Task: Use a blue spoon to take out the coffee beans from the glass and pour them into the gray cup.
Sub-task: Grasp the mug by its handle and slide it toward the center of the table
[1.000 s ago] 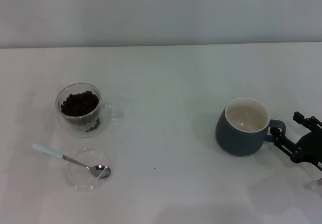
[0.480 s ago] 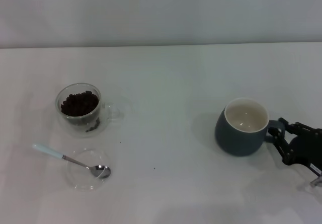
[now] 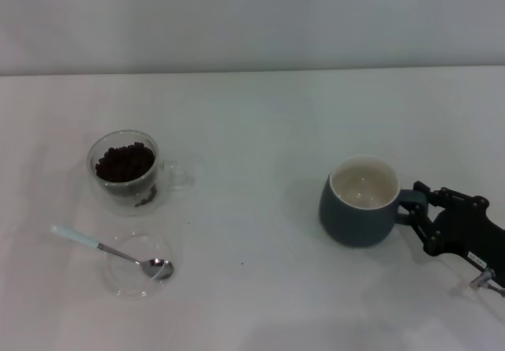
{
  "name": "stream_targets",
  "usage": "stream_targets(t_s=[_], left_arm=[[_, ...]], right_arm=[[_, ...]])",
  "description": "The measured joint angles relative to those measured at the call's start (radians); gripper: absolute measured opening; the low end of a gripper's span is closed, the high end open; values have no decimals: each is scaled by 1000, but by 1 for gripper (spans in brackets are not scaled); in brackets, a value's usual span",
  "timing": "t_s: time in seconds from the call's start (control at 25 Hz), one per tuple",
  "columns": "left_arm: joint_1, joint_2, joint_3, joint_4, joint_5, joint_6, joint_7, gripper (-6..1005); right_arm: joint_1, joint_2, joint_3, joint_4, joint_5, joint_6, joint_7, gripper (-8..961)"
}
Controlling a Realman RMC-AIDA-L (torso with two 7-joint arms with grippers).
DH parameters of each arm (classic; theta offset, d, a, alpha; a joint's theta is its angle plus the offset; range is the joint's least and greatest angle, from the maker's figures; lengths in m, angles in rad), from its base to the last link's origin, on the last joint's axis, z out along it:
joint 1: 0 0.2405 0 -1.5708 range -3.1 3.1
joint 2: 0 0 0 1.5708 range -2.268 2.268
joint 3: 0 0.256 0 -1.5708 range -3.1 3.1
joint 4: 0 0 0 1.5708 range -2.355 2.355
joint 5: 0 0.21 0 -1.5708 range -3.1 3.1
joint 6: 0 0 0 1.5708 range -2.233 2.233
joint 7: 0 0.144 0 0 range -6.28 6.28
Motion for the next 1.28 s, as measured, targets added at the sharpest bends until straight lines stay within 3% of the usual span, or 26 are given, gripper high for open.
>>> stream_targets(t_s=[0.36,1.12,1.28], left_arm=[[8,0,0,9,0,-13,0,872],[20,13,4,8,1,-13,-8,873],[20,17,8,7,5,-13,-10,872]], right_arm=[[11,0,-58,-11,-2,1,13,225],[53,0,-280,-77,0,16,107,208],[54,0,-296,-85,2,29,107,251]])
